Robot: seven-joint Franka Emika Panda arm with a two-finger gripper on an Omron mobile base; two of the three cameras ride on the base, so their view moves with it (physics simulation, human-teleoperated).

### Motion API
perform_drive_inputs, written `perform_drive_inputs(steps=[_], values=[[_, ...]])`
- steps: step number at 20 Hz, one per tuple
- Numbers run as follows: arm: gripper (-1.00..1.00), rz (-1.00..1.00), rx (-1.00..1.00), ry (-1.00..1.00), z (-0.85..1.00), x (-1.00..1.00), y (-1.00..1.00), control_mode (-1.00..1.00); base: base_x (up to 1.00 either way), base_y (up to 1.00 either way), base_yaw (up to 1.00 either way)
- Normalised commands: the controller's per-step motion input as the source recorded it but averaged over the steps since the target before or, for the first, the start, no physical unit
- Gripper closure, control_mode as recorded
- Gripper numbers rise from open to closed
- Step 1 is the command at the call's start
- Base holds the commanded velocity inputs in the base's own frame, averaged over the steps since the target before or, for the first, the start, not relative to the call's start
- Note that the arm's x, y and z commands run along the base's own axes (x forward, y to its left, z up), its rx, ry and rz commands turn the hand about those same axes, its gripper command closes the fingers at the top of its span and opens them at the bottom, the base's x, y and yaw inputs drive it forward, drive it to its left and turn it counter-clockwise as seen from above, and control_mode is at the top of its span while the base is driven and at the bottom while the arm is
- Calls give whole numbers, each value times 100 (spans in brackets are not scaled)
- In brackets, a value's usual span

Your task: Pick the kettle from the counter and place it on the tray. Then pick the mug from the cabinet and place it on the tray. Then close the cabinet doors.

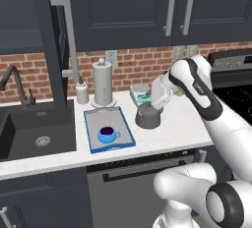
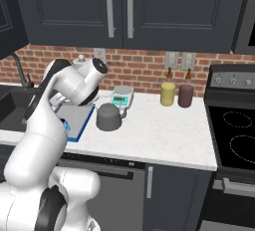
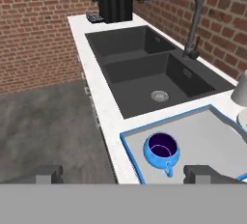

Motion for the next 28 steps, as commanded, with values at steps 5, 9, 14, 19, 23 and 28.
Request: perform_drive_inputs(steps=[5, 9, 14, 19, 23, 28], values=[[-100, 9, 0, 0, 13, 0, -68, -100, 0, 0, 0], [-100, 11, 0, -3, 0, 1, -70, -100, 0, 0, 0], [-100, 13, 0, -8, 0, 11, -59, -100, 0, 0, 0], [-100, 14, 0, -16, -3, 23, -37, -100, 0, 0, 0], [-100, 16, 0, -17, -7, 33, -22, -100, 0, 0, 0], [-100, 9, 0, -11, -14, 33, -8, -100, 0, 0, 0]])
